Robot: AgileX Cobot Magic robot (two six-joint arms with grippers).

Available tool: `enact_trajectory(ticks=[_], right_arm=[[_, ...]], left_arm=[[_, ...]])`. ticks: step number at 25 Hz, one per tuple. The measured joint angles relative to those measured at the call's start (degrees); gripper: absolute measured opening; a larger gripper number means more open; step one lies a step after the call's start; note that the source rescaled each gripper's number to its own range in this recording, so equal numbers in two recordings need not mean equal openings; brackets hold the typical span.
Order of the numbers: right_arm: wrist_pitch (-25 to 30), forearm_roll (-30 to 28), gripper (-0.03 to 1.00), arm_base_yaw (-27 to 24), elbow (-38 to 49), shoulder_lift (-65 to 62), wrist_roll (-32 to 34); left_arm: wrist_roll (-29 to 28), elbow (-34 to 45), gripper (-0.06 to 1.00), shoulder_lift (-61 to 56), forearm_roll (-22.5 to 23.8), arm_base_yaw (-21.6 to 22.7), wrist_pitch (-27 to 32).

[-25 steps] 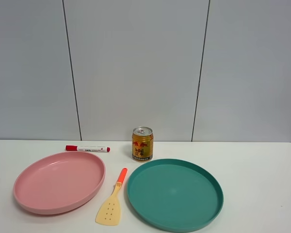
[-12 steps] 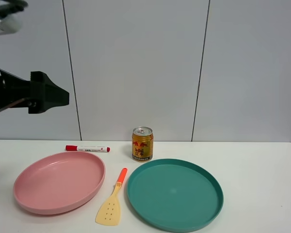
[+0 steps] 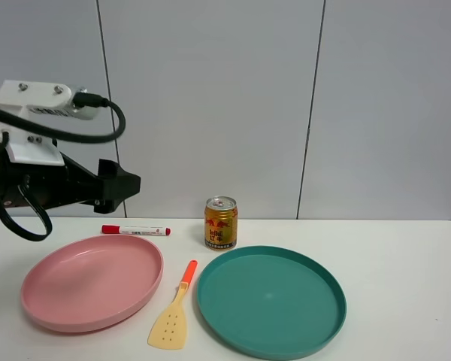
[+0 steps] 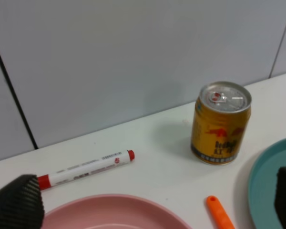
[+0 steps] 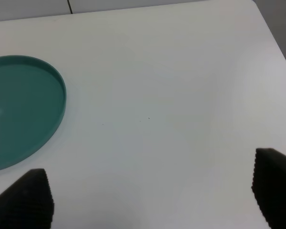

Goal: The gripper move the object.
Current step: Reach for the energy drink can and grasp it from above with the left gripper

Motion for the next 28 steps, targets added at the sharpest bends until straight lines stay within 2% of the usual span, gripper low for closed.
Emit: enact_trajectory(ticks=[7,12,18,24,28], right_arm=[[0.0,0.0,1.0,0.0,0.0,0.0,0.0],[0.0,0.0,1.0,0.0,0.0,0.0,0.0],[0.0,0.0,1.0,0.0,0.0,0.0,0.0],[0.0,0.0,1.0,0.0,0.0,0.0,0.0],[0.0,0.0,1.0,0.0,0.0,0.0,0.0]], left_arm=[[-8.8,-0.1,1.0,10.0,5.9,0.0,-13.3],[-14.1,-0.1,1.0,12.9,10.4,0.0,-16.8],[-15.9,-0.1,1.0,13.1,14.7,0.0,-22.2],[-16.7,-0.1,1.0,14.1,17.6,0.0,-22.7],[-16.7,-0.7,1.0,16.6,19.1,-0.1,-20.0]])
